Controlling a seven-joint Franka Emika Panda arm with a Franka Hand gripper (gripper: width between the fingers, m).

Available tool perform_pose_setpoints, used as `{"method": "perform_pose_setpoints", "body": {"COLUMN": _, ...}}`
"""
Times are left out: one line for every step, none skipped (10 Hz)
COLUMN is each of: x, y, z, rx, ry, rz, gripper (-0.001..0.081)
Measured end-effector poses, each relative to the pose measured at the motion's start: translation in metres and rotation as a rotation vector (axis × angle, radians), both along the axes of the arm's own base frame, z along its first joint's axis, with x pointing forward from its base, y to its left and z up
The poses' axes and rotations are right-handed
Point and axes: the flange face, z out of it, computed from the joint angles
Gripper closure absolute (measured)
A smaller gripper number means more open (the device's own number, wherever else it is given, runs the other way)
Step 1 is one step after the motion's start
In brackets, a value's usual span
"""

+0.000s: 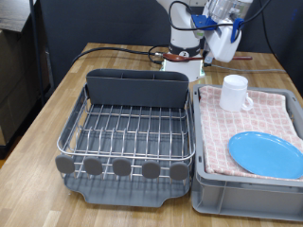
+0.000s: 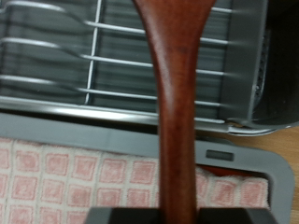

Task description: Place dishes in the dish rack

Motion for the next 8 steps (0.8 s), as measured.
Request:
{"method": "perform_pose_setpoints", "body": {"x": -0.008, "y": -0.01, "z": 0.003, "rx": 0.027, "ry": -0.004, "rz": -0.027, "gripper": 0.0719}}
{"method": "perform_pose_setpoints", "body": {"x": -0.018, "y": -0.021, "z": 0.003, "rx": 0.076, "ry": 0.009, "rz": -0.067, "gripper": 0.0719}}
{"method": "perform_pose_setpoints", "body": {"x": -0.026, "y": -0.034, "z": 0.001, "rx": 0.133, "ry": 0.029, "rz": -0.102, "gripper": 0.0719}}
{"method": "perform_pose_setpoints", "body": {"x": -0.035, "y": -0.047, "z": -0.002, "rx": 0.184, "ry": 0.045, "rz": -0.122, "gripper": 0.0719}}
{"method": "perform_pose_setpoints", "body": {"x": -0.044, "y": -0.059, "z": -0.007, "rx": 0.228, "ry": 0.058, "rz": -0.131, "gripper": 0.0719}}
{"method": "perform_pose_setpoints", "body": {"x": -0.053, "y": -0.072, "z": -0.013, "rx": 0.27, "ry": 0.069, "rz": -0.133, "gripper": 0.0719}}
{"method": "perform_pose_setpoints", "body": {"x": -0.06, "y": -0.084, "z": -0.018, "rx": 0.312, "ry": 0.075, "rz": -0.127, "gripper": 0.0719}}
{"method": "perform_pose_setpoints", "body": {"x": -0.064, "y": -0.095, "z": -0.021, "rx": 0.352, "ry": 0.077, "rz": -0.101, "gripper": 0.0719}}
